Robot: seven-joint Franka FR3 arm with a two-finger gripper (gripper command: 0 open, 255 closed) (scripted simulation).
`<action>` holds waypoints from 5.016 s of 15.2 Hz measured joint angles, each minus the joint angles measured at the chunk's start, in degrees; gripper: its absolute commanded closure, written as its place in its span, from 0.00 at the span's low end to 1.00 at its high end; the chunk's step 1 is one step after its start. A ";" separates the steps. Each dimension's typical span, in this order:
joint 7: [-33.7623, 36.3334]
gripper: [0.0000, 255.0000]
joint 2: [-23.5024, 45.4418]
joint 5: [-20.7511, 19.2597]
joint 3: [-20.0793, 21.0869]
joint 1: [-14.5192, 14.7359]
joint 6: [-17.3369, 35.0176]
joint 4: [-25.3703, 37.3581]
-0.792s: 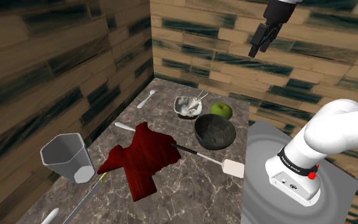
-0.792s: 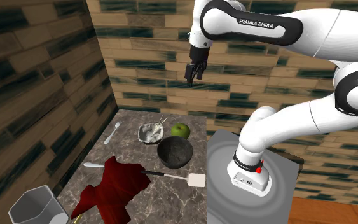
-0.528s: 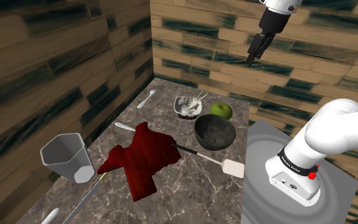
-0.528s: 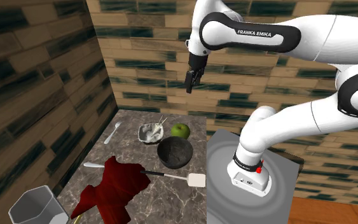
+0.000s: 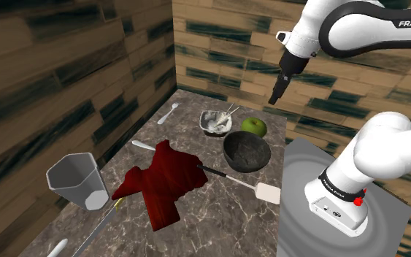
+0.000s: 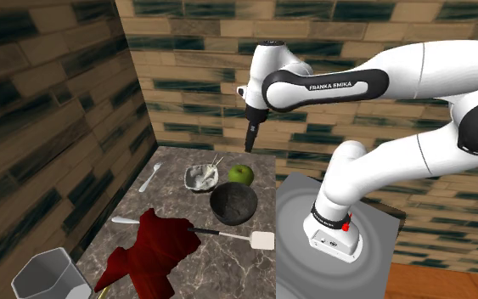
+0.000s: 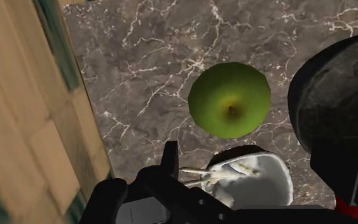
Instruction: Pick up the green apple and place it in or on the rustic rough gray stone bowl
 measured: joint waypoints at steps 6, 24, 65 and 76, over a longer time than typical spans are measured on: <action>-6.91 0.00 2.49 0.29 0.25 4.02 13.67 -9.46; -7.62 1.00 7.01 0.74 0.50 4.42 21.52 -12.59; -4.89 1.00 0.83 -0.17 0.87 4.24 -7.27 10.17; 8.80 1.00 0.84 6.51 13.00 8.54 -14.84 19.11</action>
